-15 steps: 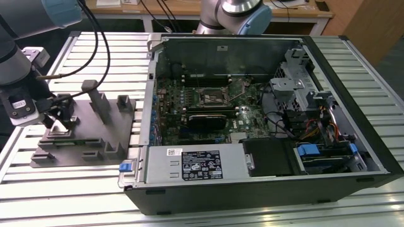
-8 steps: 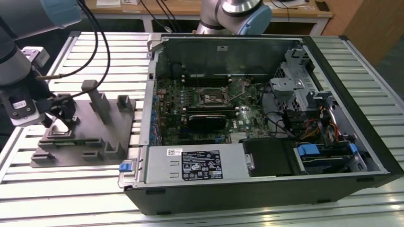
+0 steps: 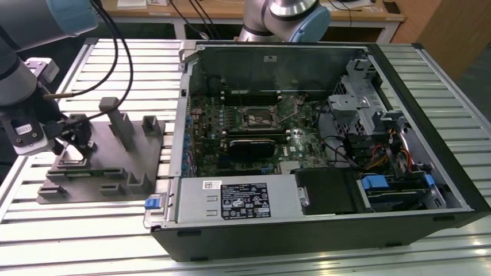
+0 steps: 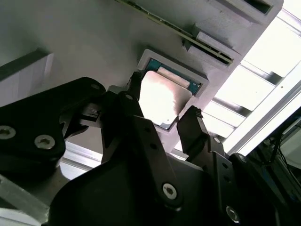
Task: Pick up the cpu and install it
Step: 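Pick up the cpu and move it towards the insertion slot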
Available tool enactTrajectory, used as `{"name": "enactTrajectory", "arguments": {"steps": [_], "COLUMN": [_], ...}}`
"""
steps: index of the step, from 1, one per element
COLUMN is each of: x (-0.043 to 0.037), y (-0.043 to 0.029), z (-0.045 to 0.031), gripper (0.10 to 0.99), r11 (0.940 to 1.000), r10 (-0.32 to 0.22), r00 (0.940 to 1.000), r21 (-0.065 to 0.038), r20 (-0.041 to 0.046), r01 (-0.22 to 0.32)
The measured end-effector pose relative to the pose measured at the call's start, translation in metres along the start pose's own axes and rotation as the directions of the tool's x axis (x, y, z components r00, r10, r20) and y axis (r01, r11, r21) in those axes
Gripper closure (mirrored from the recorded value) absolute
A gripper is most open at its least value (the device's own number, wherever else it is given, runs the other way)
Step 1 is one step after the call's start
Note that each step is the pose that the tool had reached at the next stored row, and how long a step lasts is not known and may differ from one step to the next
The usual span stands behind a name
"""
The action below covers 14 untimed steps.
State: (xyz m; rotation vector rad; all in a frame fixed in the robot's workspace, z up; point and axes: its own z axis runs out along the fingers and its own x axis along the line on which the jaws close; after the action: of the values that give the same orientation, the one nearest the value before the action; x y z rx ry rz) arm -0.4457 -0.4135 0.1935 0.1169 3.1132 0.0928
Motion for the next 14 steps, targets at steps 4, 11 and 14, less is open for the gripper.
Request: {"name": "enactTrajectory", "arguments": {"steps": [4,11,14], "x": [0.0006,0.0006,0.0007], "y": [-0.0003,-0.0005,-0.0006], "z": [0.0027,0.0061,0.0075], "gripper": [0.498,0.498,0.498], "r11": [1.0000,1.0000,1.0000], "r10": [0.000,-0.003,-0.005], "r00": [1.0000,1.0000,1.0000], "r21": [0.000,0.000,0.000], "r20": [-0.0003,-0.0004,-0.0005], "r01": [0.000,0.003,0.005]}}
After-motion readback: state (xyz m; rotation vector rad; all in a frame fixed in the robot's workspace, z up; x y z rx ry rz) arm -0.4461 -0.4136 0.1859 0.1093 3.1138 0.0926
